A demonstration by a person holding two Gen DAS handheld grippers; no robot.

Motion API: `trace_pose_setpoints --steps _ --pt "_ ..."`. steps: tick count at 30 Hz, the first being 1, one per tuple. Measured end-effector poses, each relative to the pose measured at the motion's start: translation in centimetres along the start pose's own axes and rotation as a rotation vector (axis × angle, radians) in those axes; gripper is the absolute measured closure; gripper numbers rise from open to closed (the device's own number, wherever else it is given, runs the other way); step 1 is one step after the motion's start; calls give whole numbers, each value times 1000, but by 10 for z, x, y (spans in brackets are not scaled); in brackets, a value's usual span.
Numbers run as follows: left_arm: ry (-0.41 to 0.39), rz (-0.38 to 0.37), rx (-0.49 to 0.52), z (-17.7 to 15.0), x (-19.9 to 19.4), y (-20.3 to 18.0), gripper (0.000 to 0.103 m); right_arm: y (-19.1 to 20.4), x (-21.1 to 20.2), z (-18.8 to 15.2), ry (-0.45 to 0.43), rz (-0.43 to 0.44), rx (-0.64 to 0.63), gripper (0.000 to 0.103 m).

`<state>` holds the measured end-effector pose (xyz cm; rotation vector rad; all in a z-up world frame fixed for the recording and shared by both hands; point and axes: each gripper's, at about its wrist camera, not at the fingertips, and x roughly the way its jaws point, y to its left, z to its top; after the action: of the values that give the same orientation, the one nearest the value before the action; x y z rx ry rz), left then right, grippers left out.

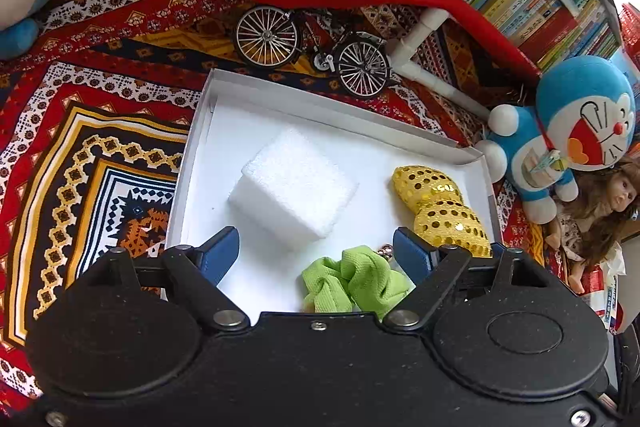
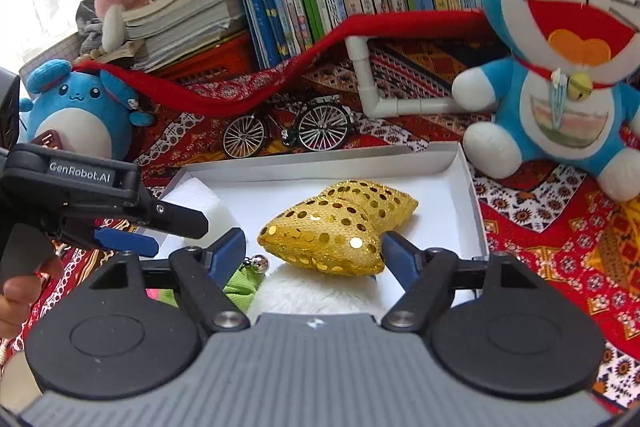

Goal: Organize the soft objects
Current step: 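Open the left tool to drop the cube while the right tool releases the gold pillow in the box, then lift both open tools away from the box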

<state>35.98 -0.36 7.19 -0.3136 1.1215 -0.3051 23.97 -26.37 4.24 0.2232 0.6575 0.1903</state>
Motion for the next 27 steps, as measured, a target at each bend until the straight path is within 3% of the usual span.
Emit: trace_pose_setpoints --steps 11,27 --pt "-32 -43 26 -16 -26 -9 20 14 -41 -5 -66 5 -74 14" --pt "-152 -97 115 -63 -91 -14 20 28 -110 -25 -187 48 -151 9"
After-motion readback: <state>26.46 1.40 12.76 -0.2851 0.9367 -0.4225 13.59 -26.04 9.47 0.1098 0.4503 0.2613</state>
